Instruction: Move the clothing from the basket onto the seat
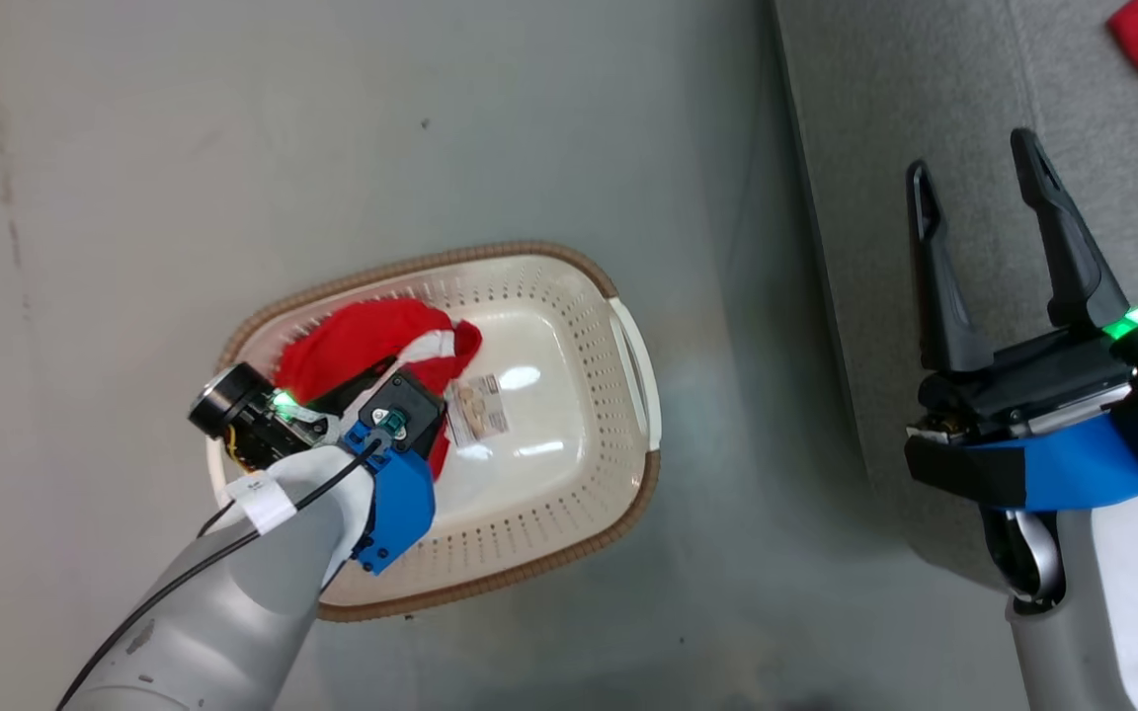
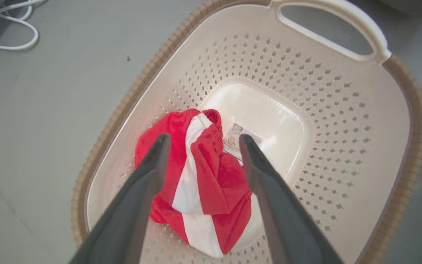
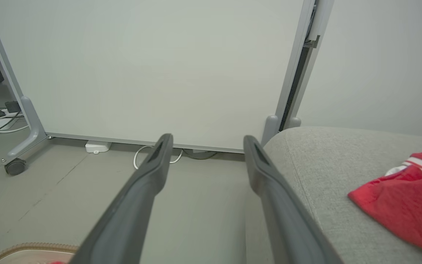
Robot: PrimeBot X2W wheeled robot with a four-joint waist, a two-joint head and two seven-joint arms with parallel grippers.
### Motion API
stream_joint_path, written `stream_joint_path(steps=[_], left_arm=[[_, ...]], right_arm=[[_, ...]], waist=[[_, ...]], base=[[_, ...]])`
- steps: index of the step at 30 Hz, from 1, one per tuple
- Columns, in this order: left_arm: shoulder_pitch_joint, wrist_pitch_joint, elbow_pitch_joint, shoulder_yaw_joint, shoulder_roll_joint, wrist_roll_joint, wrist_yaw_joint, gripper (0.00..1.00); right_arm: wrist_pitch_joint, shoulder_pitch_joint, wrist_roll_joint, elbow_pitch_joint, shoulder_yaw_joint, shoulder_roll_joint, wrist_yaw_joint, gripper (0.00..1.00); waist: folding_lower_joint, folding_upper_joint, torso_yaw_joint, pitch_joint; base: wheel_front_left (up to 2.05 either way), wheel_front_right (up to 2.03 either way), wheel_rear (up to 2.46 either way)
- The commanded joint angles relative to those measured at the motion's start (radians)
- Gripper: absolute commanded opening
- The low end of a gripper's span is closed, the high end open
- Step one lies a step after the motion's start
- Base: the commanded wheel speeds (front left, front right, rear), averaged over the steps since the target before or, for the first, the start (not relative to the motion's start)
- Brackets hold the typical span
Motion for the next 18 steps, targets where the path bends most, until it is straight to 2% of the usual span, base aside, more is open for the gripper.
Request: stream_joint_path(steps=[1, 8, 18], left_arm=[[-0.033, 0.019, 0.031, -0.022, 0.001, 0.005, -0.002, 1.0], [-0.096, 0.068, 0.094, -0.096, 0.006, 0.014, -0.002, 1.0], [-0.151, 0.132, 0.121, -0.114, 0.036, 0.02, 0.023, 1.0]], right_arm=[[-0.001, -0.025, -0.01, -0.013, 0.002, -0.002, 0.001, 1.0], [-0.001, -0.05, -0.021, -0.042, -0.011, 0.001, 0.001, 1.0], [-0.001, -0.064, -0.042, -0.087, -0.016, 0.023, 0.001, 1.0]], waist=[[-0.0002, 0.0, -0.02, 0.058], [-0.0002, 0.0, -0.037, 0.145], [-0.0002, 0.0, -0.061, 0.235]], base=[[0.0, 0.0, 0.0], [0.0, 0.0, 0.0], [0.0, 0.0, 0.0]])
